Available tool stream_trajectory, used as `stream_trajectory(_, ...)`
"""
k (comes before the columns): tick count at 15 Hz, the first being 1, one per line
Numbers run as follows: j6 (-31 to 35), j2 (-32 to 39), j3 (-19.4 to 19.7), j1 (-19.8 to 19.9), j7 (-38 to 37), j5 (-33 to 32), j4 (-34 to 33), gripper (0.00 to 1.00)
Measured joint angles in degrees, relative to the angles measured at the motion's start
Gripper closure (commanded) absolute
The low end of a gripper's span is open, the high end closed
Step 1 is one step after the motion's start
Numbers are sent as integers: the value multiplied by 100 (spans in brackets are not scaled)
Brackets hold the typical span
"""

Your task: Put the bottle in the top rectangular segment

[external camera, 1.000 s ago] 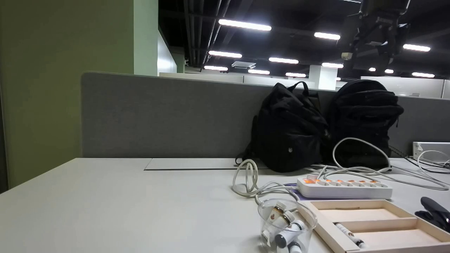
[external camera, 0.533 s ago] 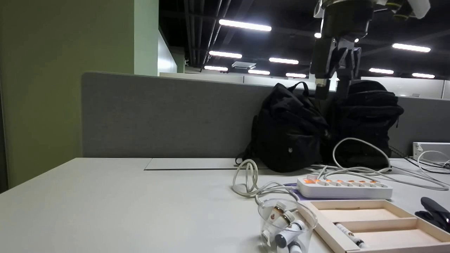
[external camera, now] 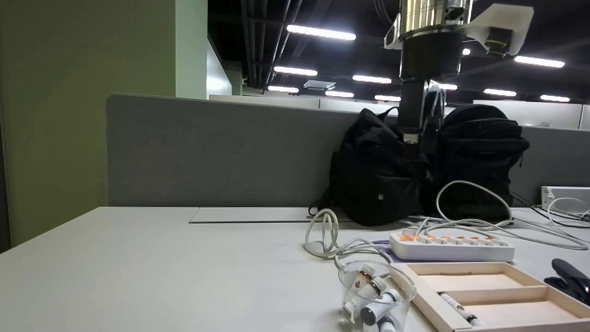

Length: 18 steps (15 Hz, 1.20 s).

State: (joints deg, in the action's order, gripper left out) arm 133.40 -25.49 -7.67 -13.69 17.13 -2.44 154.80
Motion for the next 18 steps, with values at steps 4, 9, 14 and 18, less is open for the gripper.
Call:
stream_trajectory(4, -3, -13, -2, -15, 91, -8, -1, 0)
stream_trajectory(9, 150, 688, -73, -163, 798, -365, -106, 0)
stream_trajectory(14, 1256, 1742, -355, -140, 880, -1653, -104, 27)
stream_trajectory(18, 1817, 2419, -475, -123, 839, -2242, -134, 55)
